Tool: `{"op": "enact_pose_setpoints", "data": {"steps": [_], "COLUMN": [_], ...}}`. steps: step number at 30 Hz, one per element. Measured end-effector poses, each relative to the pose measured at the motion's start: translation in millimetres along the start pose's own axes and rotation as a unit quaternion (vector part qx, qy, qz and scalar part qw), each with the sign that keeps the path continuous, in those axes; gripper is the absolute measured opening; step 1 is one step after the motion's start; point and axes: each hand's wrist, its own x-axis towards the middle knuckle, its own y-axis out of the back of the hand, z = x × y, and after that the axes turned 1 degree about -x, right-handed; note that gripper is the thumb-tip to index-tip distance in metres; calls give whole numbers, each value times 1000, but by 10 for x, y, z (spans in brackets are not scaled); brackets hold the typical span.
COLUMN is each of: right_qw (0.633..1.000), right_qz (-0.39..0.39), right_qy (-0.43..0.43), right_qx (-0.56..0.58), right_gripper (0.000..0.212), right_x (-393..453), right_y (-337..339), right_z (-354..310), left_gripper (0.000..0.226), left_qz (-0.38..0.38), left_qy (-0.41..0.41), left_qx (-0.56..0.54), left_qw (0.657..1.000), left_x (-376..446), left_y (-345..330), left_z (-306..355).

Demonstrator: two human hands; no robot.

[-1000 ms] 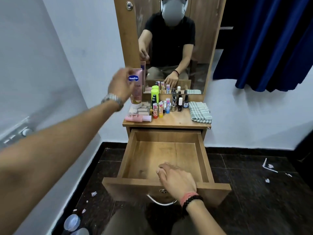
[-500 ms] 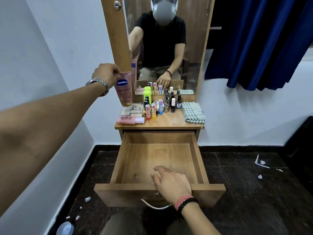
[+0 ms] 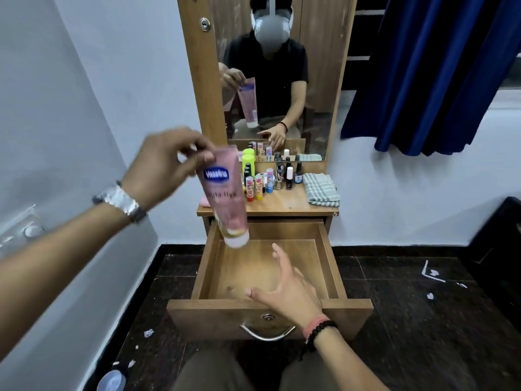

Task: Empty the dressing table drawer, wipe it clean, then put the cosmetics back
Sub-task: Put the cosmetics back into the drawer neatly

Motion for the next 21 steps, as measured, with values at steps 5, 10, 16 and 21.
{"op": "enact_pose_setpoints", "data": {"steps": [5,10,16,21], "right_qw": [986,985,986,990], "right_qz": [-21,-17,3,3], "right_qy": [19,3,-23,-36], "right_qx": [166,172,167,137], "right_gripper": [98,53,46,43], "right_x": [7,55,213,215], "right_y": [61,87,303,257], "right_z": [14,96,251,293], "left_gripper": [14,6,27,60], "left_qz": [-94,-116,-94,-99], "left_qy": [27,63,164,288], "left_qx": [-81,-129,-88,58], "left_qw": [992,983,978,951], "left_x": [-596,-764,-427,9], "left_y": [-608,-937,-1035,-1211], "left_z": [75,165,-108,-741]}}
